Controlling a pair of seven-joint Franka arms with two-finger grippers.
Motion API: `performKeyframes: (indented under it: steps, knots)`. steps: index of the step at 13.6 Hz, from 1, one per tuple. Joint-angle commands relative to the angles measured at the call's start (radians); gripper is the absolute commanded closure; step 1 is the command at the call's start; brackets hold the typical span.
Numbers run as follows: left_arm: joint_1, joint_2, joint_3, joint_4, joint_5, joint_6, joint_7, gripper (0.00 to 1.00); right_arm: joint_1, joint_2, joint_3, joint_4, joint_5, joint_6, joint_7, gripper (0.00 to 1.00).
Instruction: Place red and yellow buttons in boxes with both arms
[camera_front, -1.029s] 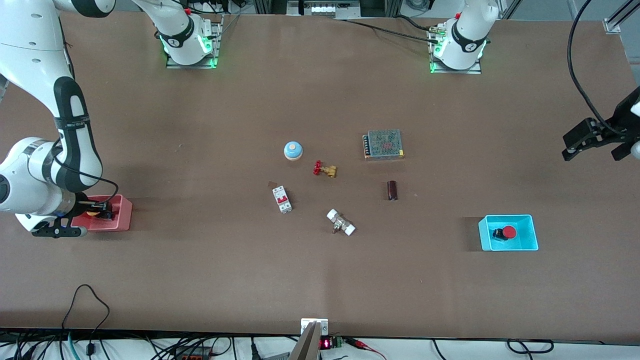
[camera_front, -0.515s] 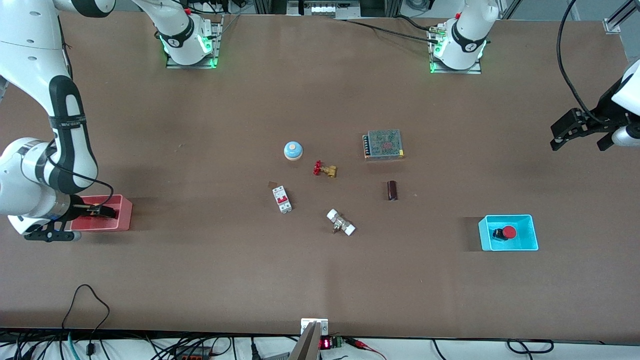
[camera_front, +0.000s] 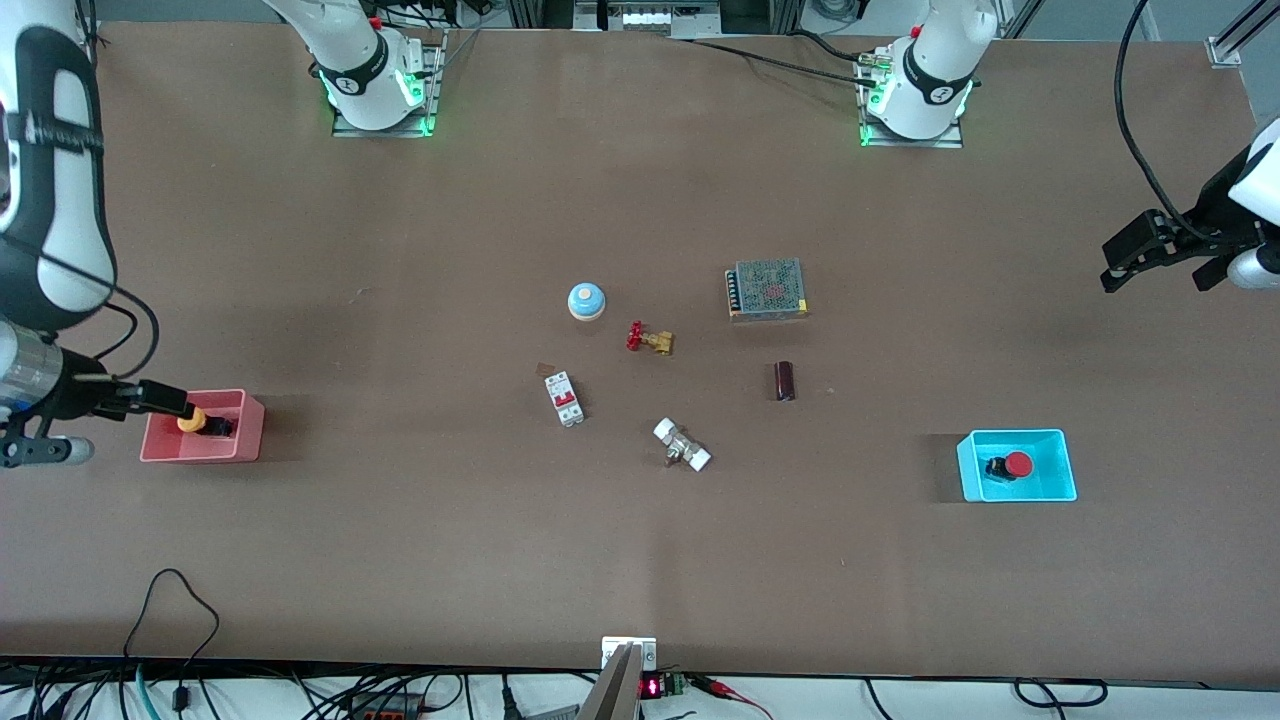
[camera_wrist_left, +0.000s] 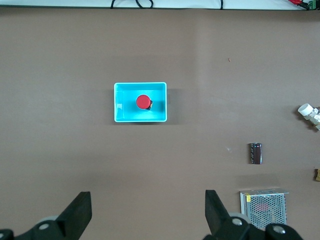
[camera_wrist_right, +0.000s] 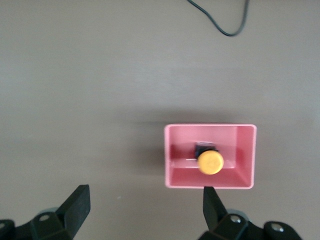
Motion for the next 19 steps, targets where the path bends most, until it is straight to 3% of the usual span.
performKeyframes:
  steps: [1,8,10,19]
  knots:
    - [0.011,0.001,-0.009,0.018,-0.015,-0.026,0.038,0.0,0.059,-0.079,0.0,-0.04,0.005,-0.071,0.084,0.0]
    - [0.006,-0.013,-0.01,0.022,-0.015,-0.021,0.027,0.0,0.071,-0.304,-0.01,-0.082,-0.075,-0.299,0.12,0.0]
    - [0.006,-0.014,-0.01,0.028,-0.016,-0.018,0.027,0.0,0.077,-0.337,-0.003,-0.086,-0.145,-0.34,0.196,0.0]
    - [-0.001,-0.013,-0.01,0.035,-0.016,-0.01,0.027,0.0,0.108,-0.437,0.001,-0.157,-0.171,-0.337,0.194,0.0]
